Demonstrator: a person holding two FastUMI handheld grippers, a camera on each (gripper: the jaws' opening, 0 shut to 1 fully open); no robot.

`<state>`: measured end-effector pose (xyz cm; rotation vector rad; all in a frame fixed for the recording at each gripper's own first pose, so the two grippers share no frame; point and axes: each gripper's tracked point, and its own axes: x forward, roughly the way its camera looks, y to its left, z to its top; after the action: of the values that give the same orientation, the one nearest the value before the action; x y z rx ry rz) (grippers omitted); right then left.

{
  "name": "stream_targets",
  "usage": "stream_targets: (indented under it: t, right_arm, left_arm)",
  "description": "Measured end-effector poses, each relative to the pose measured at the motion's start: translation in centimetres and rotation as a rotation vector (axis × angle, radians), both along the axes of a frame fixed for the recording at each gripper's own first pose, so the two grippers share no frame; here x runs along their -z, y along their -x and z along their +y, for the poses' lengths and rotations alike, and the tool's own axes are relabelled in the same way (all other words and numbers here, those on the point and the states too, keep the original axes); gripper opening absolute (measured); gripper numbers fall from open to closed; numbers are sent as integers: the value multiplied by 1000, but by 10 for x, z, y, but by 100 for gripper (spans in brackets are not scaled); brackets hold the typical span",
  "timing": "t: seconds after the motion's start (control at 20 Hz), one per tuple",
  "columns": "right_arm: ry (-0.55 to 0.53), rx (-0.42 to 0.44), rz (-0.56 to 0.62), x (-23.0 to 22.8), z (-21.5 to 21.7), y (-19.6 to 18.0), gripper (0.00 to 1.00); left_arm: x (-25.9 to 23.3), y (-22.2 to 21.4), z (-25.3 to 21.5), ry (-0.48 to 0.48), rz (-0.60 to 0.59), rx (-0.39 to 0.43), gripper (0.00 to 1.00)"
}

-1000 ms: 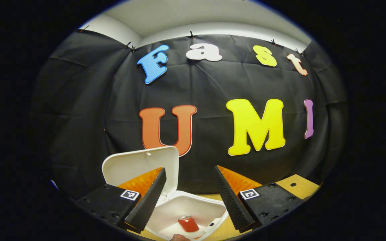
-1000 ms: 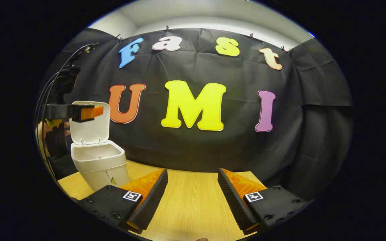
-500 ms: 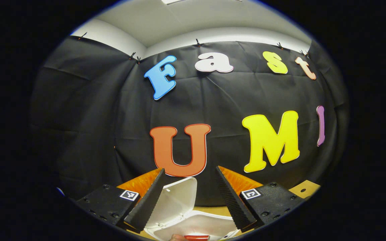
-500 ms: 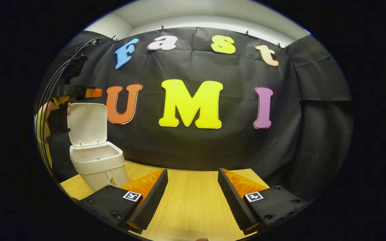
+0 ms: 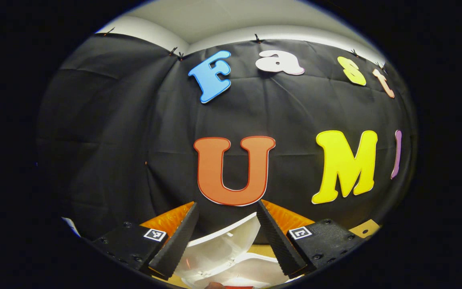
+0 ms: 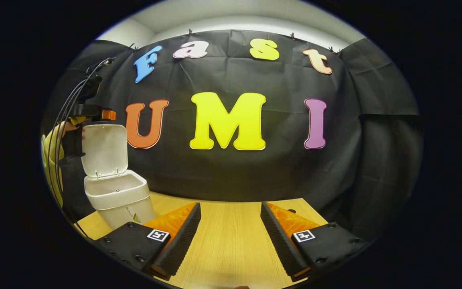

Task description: Press the lid of the desktop garbage bin to open it, pick up the crumpled paper on the desktop and throw it into the bin, then pick up the pop can on the desktop and drop it into the bin, and finally close the garbage bin lid.

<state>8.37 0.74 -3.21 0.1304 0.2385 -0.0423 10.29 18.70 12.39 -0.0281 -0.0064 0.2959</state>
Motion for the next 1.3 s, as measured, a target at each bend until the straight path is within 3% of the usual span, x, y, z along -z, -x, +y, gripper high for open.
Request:
stream_targets:
  t: [0.45, 0.8, 1.3]
  right_arm:
    - [-16, -32, -2, 1, 2, 5, 96]
    - [-53, -63, 14, 9, -7, 13, 95]
    - [-84, -110, 32, 18, -25, 16, 95]
  left_arm:
    - [11, 21, -47, 86, 15, 58, 98]
    - [40, 44, -93, 100, 64, 99, 96]
    - [114, 63, -127, 176, 233, 99, 96]
